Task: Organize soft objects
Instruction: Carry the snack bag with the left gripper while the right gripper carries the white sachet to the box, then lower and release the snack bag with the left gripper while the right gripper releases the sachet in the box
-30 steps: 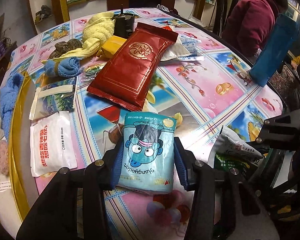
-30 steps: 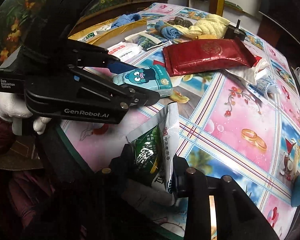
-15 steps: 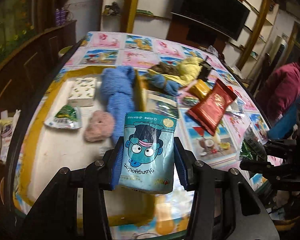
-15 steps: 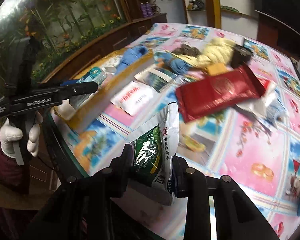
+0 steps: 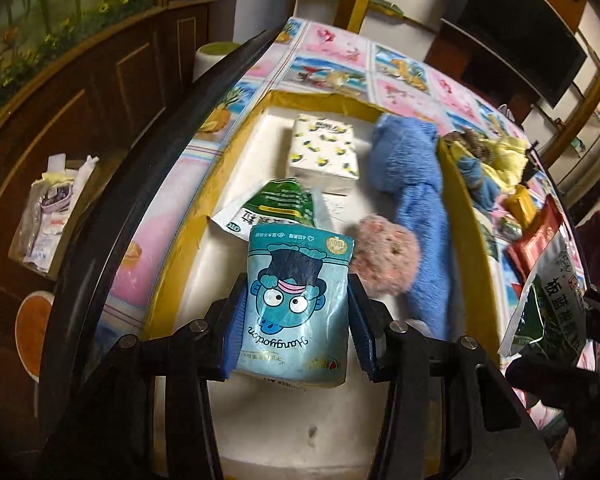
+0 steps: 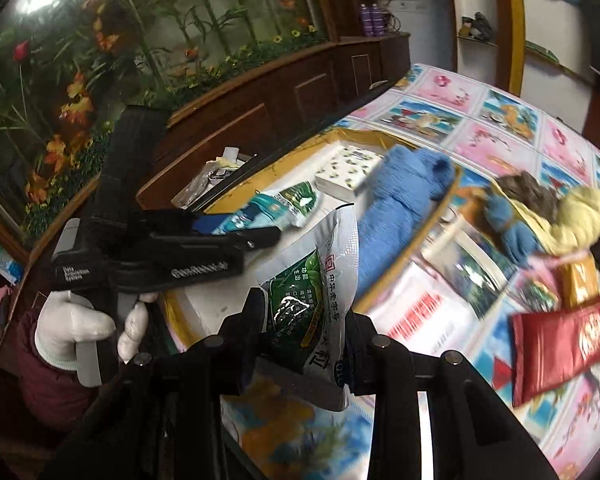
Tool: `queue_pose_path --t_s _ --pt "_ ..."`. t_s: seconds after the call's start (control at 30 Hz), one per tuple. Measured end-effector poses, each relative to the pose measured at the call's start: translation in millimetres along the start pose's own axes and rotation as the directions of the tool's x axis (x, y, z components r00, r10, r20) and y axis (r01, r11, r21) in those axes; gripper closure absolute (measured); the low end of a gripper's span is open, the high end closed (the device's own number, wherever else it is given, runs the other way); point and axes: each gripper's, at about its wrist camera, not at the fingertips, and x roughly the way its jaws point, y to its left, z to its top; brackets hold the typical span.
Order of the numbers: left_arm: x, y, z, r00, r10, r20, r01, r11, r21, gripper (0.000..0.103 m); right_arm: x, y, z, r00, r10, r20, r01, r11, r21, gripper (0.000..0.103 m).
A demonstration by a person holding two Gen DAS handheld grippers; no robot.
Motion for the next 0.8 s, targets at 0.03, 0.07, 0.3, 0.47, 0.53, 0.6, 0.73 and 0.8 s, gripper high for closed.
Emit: queue_pose_path --t_s 0.03,0.07,0.3,0.47,0.53,0.6,0.73,0.8 --pt "4 3 2 1.0 0.005 -0.005 -0.005 1.0 -0.007 0.056 6 2 5 1.0 0.0 -0.007 0.0 1.0 -0.001 0.07" --pt "8 6 4 1.0 0.007 -0.011 -0.007 1.0 -0.016 0.055 13 3 10 1.0 -0.003 -0.014 0.003 1.0 0.0 0.07" --pt "-2 27 5 0.995 -0.088 0.039 0.091 0.99 -0.104 0.051 40 0 36 0.999 -0.039 -0.037 0.04 0.999 0.019 0.07" --pt "-26 38 -6 0.985 -0.122 0.118 0.141 0.976 -0.166 0.051 61 -8 61 0.998 -0.061 -0.027 0.061 0.998 0.031 0.067" --pt "-37 42 -11 0.98 -0.132 0.146 0.158 0.969 -0.189 0.051 71 -10 67 0.998 -0.067 -0.021 0.068 0.997 0.049 0.062" --pt "-45 45 -16 0.977 -0.136 0.164 0.168 0.964 -0.206 0.051 81 -16 72 0.998 -0.061 -0.032 0.063 0.995 0.077 0.052" --pt "-53 45 -21 0.975 -0.126 0.183 0.162 0.967 -0.198 0.05 83 -20 73 0.999 -0.043 -0.021 0.044 0.995 0.086 0.047" --pt "-54 45 -21 0.973 -0.128 0.191 0.167 0.965 -0.203 0.05 74 -22 71 0.999 -0.041 -0.009 0.042 0.994 0.105 0.047"
